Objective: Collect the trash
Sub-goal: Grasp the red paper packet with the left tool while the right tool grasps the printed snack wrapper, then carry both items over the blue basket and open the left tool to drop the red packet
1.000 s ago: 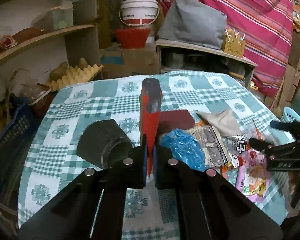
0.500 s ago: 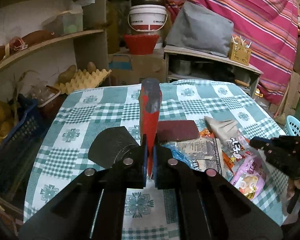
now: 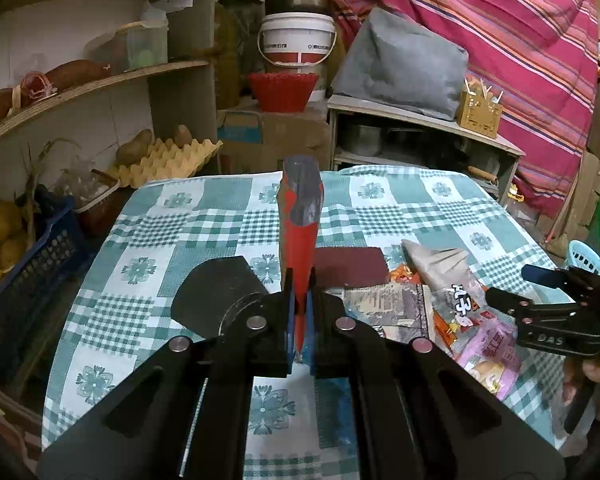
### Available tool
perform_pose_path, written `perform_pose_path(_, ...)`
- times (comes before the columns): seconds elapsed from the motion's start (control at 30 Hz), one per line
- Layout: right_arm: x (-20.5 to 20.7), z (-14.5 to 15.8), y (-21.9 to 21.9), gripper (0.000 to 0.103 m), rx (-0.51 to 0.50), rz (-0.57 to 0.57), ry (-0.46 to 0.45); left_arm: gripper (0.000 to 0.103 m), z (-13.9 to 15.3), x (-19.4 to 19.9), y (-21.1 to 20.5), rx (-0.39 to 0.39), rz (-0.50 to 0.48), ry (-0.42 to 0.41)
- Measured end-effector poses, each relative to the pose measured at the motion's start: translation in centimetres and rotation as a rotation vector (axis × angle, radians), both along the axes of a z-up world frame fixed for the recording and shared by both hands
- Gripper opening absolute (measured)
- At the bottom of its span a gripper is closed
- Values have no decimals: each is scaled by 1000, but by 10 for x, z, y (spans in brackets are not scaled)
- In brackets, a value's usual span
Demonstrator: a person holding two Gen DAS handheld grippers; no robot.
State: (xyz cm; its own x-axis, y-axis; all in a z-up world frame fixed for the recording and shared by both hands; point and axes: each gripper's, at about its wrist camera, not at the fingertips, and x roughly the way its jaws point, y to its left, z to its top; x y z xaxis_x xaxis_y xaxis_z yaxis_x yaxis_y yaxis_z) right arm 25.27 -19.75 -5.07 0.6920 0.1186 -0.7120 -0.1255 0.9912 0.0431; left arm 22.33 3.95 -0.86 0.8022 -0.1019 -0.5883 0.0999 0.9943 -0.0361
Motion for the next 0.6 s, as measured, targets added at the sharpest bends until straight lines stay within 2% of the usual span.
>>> perform_pose_path(0.17, 17, -25, 14, 77, -34, 25, 71, 3, -1, 1, 8, -11, 10, 8)
perform_pose_path(0.27, 18, -36, 18, 64, -43, 42, 90, 3, 0, 1, 12, -16, 12, 7)
perform_pose_path(0.33, 18, -34, 20, 33, -39, 56, 90, 3, 0, 1, 12, -14, 13, 5)
perform_pose_path(0.37, 17, -33, 21, 26, -57, 52, 83, 3, 0, 1, 12, -14, 14, 5)
perform_pose_path(0.4, 16, -32, 20, 15, -69, 46, 74, 3, 0, 1, 12, -14, 14, 5)
perform_pose_path(0.5, 13, -24, 8, 10, -18, 29, 56, 3, 2, 1, 11, -9, 14, -1)
perform_pose_path(0.6, 4, -7, 0, 9, -24, 15, -8, 3, 6, -1, 9, -17, 14, -16)
